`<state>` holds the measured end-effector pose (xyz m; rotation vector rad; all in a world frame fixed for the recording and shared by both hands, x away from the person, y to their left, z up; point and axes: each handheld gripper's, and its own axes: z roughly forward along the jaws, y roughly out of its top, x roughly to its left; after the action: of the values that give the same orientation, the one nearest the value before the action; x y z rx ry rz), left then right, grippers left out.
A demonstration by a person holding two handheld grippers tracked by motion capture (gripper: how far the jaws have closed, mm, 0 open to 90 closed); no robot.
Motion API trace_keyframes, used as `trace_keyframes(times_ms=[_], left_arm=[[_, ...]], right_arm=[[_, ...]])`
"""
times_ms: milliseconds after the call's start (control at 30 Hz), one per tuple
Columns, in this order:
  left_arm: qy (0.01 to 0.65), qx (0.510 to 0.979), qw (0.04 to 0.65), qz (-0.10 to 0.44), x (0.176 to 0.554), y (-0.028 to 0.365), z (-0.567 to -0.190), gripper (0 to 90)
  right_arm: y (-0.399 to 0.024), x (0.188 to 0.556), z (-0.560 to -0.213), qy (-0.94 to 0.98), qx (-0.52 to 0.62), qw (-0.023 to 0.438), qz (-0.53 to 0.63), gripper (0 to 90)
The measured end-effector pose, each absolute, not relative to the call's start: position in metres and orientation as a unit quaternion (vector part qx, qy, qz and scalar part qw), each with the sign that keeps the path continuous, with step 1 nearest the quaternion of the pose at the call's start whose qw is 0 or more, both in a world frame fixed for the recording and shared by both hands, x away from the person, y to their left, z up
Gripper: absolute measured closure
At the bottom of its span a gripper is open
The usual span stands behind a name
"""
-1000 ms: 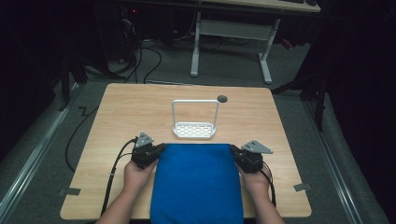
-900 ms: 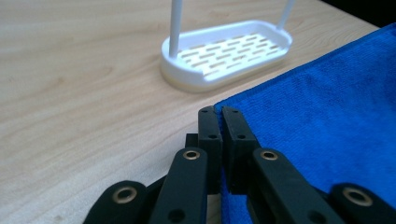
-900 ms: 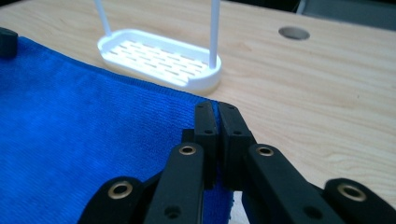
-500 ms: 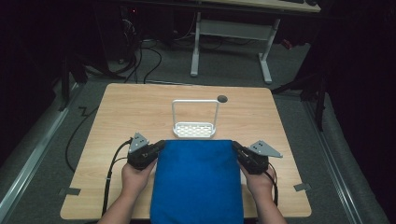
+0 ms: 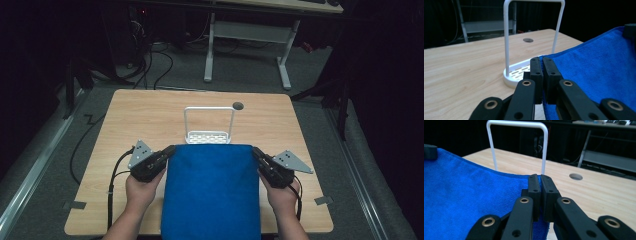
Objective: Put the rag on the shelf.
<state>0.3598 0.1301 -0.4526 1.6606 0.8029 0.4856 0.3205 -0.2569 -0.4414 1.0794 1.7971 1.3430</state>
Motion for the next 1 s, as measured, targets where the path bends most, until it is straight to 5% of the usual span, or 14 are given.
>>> trace_keyframes(times_ms=[1000], left_arm=[[0.274, 0.662, 0.646, 0.264, 0.315, 0.136, -0.389, 87.6]], right_arm=[[-0.254, 0.28, -0.383, 0.642, 0.345, 0.376, 0.573, 88.1]])
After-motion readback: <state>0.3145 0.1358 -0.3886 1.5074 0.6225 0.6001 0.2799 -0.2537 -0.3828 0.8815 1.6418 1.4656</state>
